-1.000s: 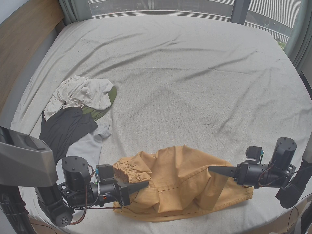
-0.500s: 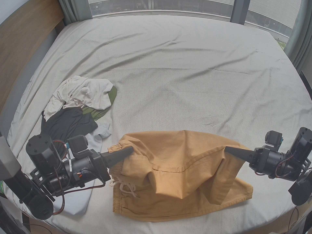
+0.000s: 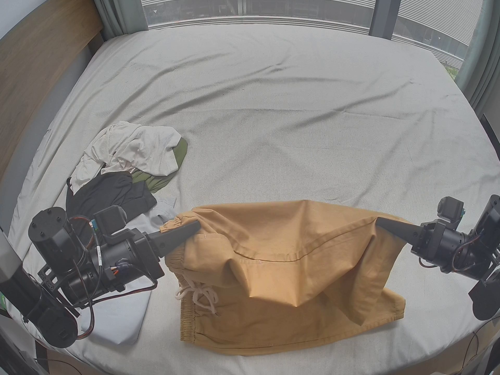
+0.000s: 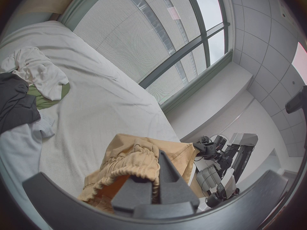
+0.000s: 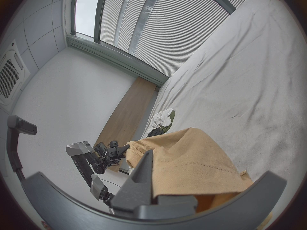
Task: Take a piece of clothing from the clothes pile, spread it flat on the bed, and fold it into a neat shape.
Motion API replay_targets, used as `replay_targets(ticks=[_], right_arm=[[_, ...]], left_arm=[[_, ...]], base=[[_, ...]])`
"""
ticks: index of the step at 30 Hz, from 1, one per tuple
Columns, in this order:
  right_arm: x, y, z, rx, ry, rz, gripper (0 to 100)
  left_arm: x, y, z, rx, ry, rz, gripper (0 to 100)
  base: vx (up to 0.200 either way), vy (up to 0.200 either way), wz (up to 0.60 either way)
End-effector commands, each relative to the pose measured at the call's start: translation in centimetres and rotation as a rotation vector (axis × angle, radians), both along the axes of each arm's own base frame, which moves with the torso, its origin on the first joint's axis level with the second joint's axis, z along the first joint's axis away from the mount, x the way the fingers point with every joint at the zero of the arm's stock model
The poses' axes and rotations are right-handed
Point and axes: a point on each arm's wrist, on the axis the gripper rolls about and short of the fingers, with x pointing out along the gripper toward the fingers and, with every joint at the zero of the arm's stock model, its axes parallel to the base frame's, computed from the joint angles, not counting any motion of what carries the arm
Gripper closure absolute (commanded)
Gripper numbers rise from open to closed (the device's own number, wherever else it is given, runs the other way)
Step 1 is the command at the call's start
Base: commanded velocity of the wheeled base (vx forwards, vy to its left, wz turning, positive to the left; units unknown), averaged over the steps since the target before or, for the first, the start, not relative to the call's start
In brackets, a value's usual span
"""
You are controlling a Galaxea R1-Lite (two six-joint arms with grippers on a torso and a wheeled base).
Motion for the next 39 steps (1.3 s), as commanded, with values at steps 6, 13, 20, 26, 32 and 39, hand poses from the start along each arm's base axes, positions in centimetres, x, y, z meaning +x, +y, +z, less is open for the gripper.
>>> replay_targets(ticks=[6,13,20,26,32,39], right_arm=[[0.7,-1.9,0.5,0.005,-0.025,-0.054,100],[1.2,-3.1,1.1,0.005,-0.051,-0.090,100],[1.4,-4.2,1.8,0.016,-0.072,-0.114,100],[1.6,-4.8,1.9,0.014,-0.083,-0.138,100],[1.8,-5.9,2.3,0.010,-0.100,-0.161,100],[1.1,-6.6,3.5,0.035,-0.113,-0.140,100]], left_arm=[[1.2,0.8,0.3,-0.010,-0.020,0.047,100],[1.3,0.8,0.5,-0.013,-0.027,0.051,100],[1.4,0.9,0.5,-0.023,-0.020,0.053,100],[1.6,0.9,0.7,-0.032,-0.023,0.057,100],[1.7,1.1,0.7,-0.031,-0.022,0.065,100],[2.0,1.5,0.5,-0.027,-0.019,0.082,100]], base=[[0.000,0.000,0.00],[0.000,0.000,0.00],[0.000,0.000,0.00],[0.000,0.000,0.00],[0.000,0.000,0.00],[0.000,0.000,0.00]])
